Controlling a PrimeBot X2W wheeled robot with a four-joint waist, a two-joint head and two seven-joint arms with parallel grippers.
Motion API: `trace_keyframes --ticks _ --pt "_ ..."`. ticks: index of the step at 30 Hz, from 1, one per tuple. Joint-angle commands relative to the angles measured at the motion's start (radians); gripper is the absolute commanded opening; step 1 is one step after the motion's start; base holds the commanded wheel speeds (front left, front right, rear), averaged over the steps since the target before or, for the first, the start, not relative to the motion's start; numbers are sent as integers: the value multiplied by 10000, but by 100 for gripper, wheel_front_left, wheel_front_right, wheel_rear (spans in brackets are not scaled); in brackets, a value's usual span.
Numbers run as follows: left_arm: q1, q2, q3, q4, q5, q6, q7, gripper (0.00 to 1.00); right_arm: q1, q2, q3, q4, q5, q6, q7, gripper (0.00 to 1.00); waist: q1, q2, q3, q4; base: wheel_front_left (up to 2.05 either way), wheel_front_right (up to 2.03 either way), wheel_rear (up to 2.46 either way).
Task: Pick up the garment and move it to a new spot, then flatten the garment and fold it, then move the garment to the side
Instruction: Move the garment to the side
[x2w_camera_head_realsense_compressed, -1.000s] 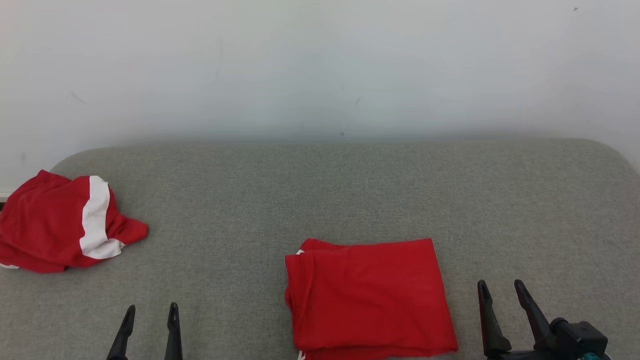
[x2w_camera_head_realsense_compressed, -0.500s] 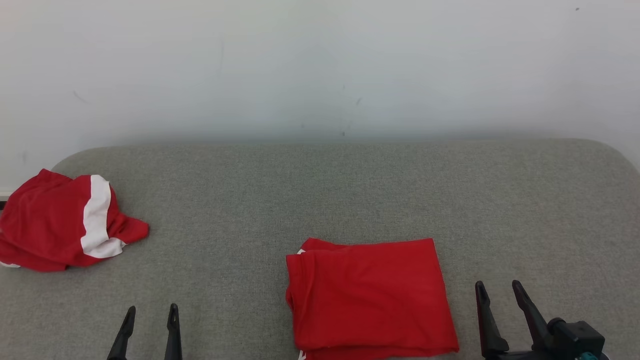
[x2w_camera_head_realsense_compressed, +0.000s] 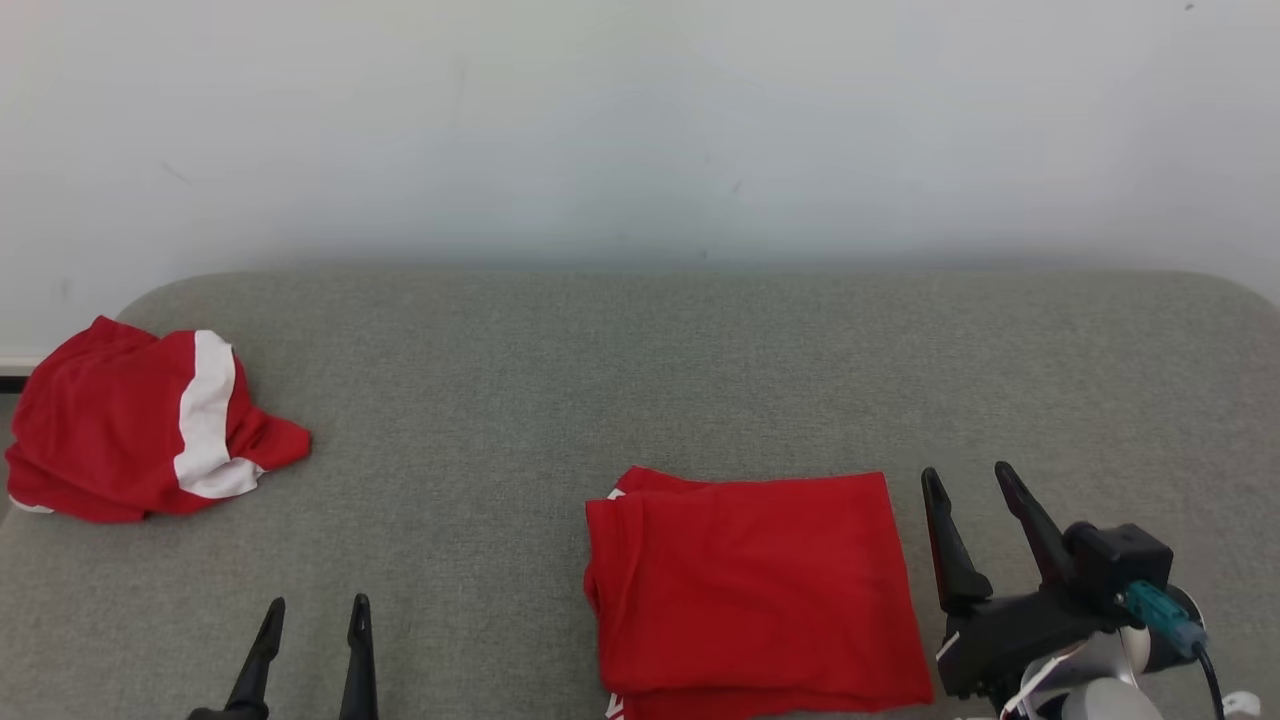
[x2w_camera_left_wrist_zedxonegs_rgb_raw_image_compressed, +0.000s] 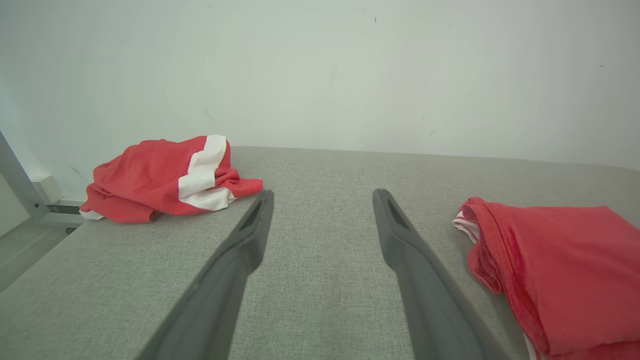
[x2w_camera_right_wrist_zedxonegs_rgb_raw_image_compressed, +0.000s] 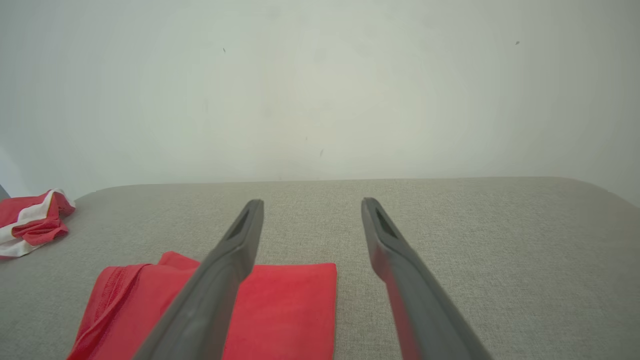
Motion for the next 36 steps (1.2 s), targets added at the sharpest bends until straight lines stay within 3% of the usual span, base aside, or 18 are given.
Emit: trace_keyframes --ticks 1,17,30,31,32,33,36 --pt "-97 -5 -45 2 46 65 -34 100 -220 -60 5 212 72 -20 52 100 0 -1 86 100 0 0 0" --pt "-504 37 -197 156 44 16 -32 100 -1515 -66 -116 3689 67 -20 235 100 0 -1 519 423 0 0 0" --pt "-833 48 -262 311 60 21 -32 100 -2297 171 491 6591 400 -20 -271 100 0 -1 783 609 0 0 0" --pt "-838 49 -251 320 60 21 -34 100 -2324 207 591 6752 472 -20 -240 77 0 -1 788 609 0 0 0" --pt "-836 47 -243 327 60 21 -34 100 -2351 249 695 6879 568 -20 -255 22 0 -1 792 609 0 0 0" --pt "-834 44 -233 336 58 20 -34 100 -2381 279 782 6962 709 -20 -287 0 0 -1 798 609 0 0 0" --pt "-897 31 -208 362 45 17 -32 100 -2570 213 998 7191 899 -20 -386 0 0 -1 847 605 0 0 0"
